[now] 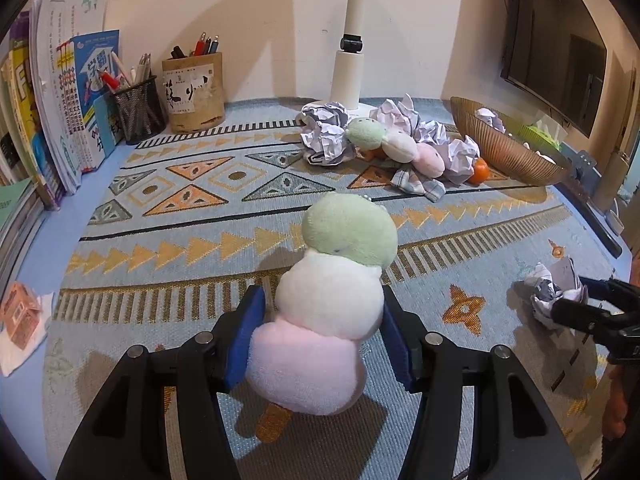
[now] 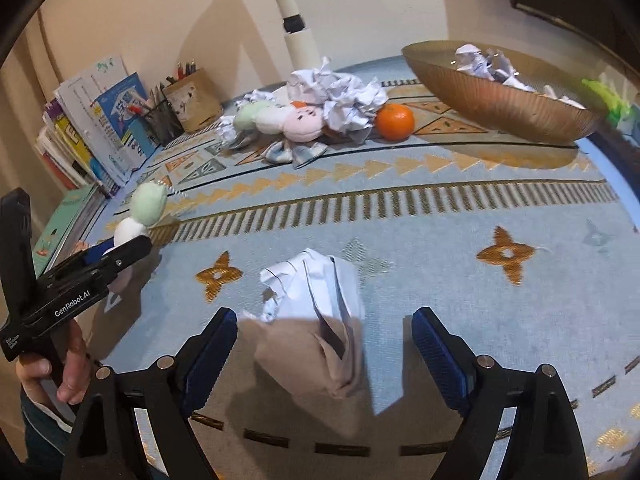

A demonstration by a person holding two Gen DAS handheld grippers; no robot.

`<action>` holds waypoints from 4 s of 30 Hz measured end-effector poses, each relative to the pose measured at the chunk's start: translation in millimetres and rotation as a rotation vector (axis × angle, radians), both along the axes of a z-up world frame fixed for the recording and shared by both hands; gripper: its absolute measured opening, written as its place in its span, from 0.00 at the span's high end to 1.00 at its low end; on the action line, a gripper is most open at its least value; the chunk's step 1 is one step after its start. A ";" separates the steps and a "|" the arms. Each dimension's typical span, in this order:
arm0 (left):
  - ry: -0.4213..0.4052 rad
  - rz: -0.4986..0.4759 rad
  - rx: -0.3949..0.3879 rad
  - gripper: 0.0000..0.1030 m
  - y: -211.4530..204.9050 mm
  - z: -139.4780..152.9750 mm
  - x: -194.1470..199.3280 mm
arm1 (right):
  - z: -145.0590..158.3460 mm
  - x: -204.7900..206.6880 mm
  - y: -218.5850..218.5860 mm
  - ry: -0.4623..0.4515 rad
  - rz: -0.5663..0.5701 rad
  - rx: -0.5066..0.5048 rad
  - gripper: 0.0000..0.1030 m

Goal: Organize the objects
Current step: 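Grasp the pink-white-green dango plush with left gripper while right grasps a paper ball, then carry the dango plush and paper ball to the bowl and release, then move both grippers back toward the remaining paper balls, then grasp a paper ball with the left gripper while the right grasps the bear-stack plush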

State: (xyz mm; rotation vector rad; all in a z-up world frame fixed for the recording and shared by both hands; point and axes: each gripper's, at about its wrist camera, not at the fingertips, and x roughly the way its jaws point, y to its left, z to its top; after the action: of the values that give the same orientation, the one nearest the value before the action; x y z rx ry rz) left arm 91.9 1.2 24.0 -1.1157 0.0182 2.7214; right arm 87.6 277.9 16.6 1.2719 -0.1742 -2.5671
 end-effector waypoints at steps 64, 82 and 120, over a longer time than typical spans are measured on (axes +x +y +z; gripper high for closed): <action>0.251 0.052 0.157 0.01 27.0 149.7 -49.4 | 220.9 -54.4 79.7 0.446 -0.169 -0.056 0.11; -0.001 0.082 0.078 0.02 -11.5 8.9 -74.3 | 18.9 -75.0 -3.2 0.183 -0.045 0.228 0.10; 0.063 -0.228 0.086 0.59 6.3 61.6 -91.6 | 98.3 -152.4 -39.0 0.171 0.271 -0.032 0.43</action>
State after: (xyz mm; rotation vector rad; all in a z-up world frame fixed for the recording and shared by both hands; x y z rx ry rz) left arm 0.2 7.5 85.6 -0.9414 0.0358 2.5286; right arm -64.7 238.9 114.8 0.9833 -0.0071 -2.4122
